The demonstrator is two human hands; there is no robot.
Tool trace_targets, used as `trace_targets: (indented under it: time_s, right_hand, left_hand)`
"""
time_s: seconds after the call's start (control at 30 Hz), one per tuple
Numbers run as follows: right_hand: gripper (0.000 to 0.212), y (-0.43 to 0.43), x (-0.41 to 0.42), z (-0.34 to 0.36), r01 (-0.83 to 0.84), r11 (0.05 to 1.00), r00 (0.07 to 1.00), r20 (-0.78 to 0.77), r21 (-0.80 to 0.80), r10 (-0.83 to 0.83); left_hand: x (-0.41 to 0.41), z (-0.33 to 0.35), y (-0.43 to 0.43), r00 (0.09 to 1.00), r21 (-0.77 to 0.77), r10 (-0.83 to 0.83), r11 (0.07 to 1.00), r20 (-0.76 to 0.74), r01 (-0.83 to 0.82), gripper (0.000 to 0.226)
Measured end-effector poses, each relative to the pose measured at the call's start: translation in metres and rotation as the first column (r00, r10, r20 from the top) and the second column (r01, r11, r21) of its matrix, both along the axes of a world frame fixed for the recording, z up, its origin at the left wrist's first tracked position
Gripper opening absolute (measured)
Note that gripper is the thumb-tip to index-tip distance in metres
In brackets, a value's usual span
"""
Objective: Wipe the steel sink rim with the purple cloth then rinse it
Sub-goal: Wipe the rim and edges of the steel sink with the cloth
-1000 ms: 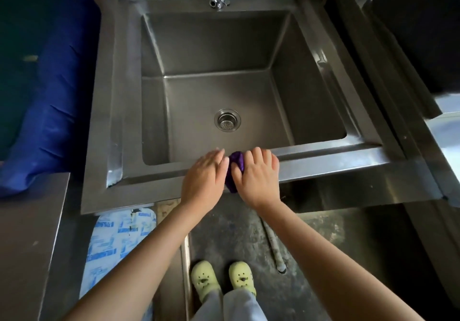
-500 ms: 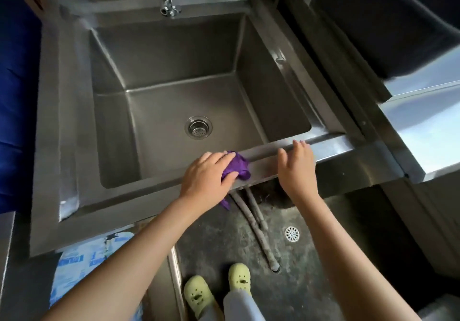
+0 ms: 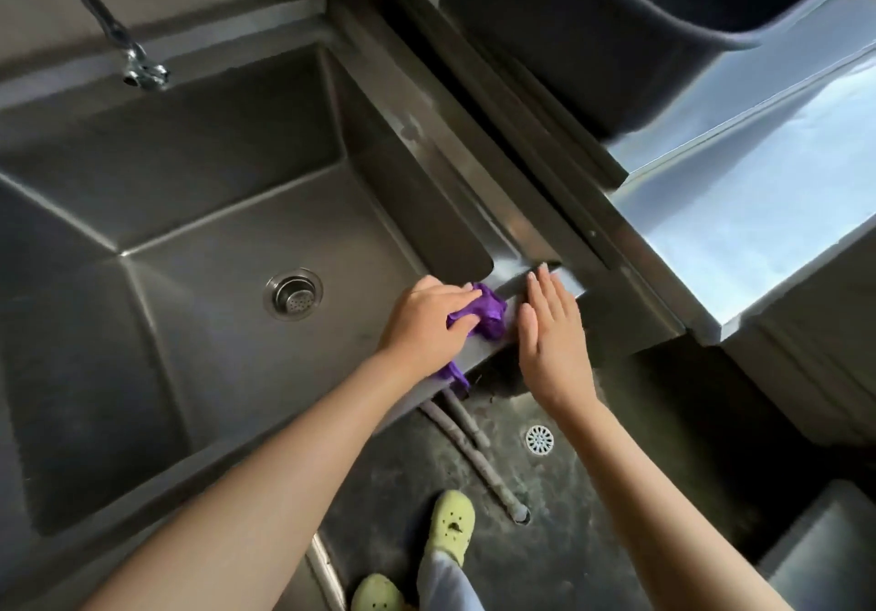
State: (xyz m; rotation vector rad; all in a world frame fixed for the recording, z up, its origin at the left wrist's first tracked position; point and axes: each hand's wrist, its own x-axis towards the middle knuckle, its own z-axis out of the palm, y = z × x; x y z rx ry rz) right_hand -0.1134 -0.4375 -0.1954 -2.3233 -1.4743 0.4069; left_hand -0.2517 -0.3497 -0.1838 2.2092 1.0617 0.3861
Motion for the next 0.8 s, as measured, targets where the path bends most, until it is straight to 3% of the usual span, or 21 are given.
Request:
trace_targets:
  time_s: [0.2,0.3,0.57,0.8]
  right_hand:
    - [0.067,0.009,0.044,-0.001,-0.041,0.999,0.999,0.007,-0.014,0.041]
    - [0.061,0.013,0.051,0.003,-0.031,0.999,0.998,-0.063,-0.018,0.030]
    - [0.067,0.027,0.061,0.005,-0.094,0.994,0.992,-0.088,-0.054,0.089]
    - [0.055,0.059,0.067,0.011,-0.177,0.983,0.980,-0.106,-0.056,0.171]
  left_hand:
    - [0.066,-0.008,0.024,0.998,-0.006,-0.042,0.999,-0.052,0.042,0.045]
    - [0.087,-0.011,0.031,0.997,0.075,-0.032,0.996,-0.074,0.037,0.036]
    - [0.092,-0.024,0.032,0.990,0.201,0.129,0.970,0.053,-0.137,0.035]
    - [0.093,-0.029,0.050,0.980,0.224,0.181,0.955,0.080,-0.195,0.037]
